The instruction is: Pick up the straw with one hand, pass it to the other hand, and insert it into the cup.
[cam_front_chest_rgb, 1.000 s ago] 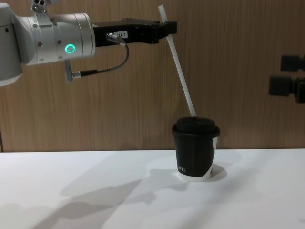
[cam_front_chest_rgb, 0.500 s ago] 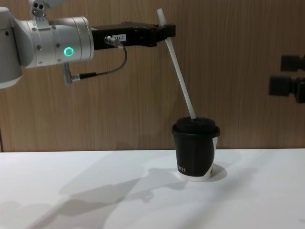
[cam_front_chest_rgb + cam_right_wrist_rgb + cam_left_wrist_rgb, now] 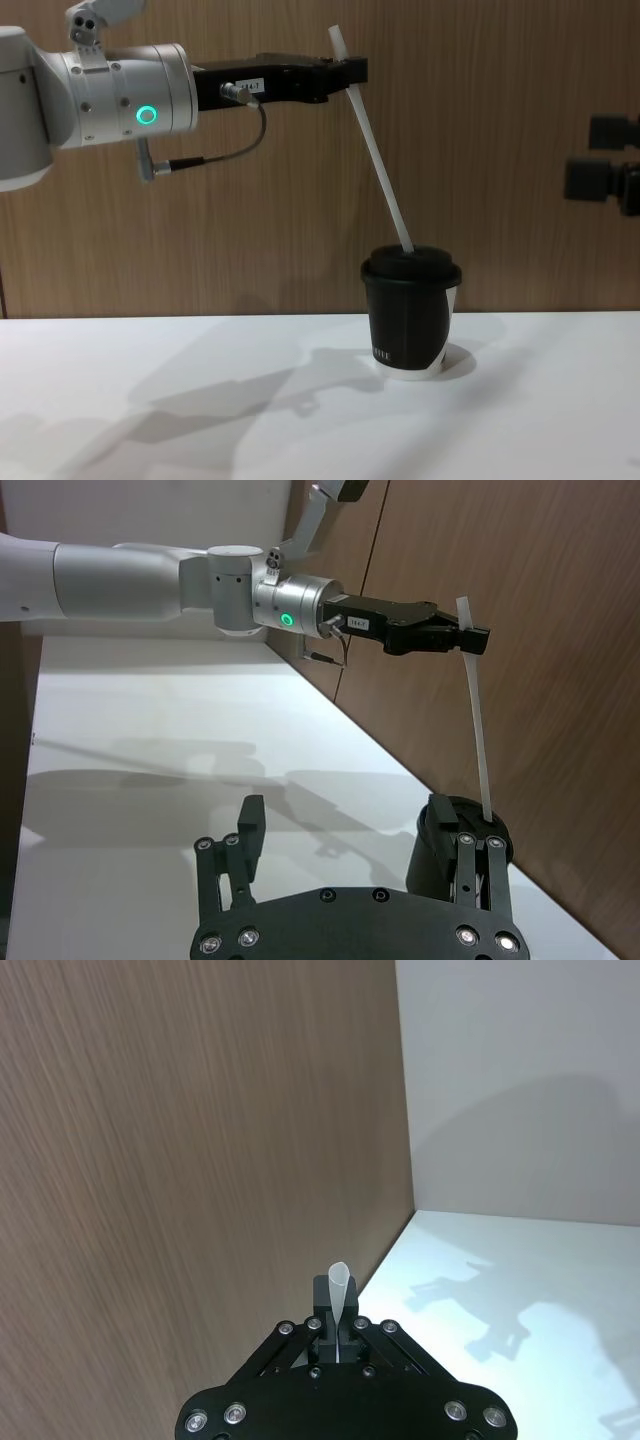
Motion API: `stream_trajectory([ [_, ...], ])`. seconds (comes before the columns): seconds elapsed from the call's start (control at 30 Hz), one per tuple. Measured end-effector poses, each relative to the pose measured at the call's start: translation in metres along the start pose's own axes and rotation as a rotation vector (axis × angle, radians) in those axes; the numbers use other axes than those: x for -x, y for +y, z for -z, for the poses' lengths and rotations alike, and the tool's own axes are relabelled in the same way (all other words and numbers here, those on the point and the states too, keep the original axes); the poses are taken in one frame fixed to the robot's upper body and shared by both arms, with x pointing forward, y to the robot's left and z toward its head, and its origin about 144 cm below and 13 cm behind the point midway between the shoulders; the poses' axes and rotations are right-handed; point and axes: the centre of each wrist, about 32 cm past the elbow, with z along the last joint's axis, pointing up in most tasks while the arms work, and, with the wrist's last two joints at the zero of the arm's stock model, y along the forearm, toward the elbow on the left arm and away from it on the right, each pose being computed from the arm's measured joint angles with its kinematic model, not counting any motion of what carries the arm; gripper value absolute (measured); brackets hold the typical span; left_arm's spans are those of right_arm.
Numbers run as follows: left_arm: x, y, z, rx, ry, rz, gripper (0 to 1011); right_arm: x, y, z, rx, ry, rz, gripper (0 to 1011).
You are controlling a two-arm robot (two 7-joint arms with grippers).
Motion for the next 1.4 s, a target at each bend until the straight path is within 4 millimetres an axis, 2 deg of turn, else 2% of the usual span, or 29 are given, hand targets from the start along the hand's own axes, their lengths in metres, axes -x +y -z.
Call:
stream_trajectory([
  [0.83,-0.008,-0.012,0.000,-0.015,-0.006,0.047,13,0.000,0.000,0.000,0.000,0.000,0.000,1001],
  [1.4,-0.010,-0.022,-0.012,-0.065,-0.050,0.095,12,0.000,0.000,0.000,0.000,0.000,0.000,1001],
])
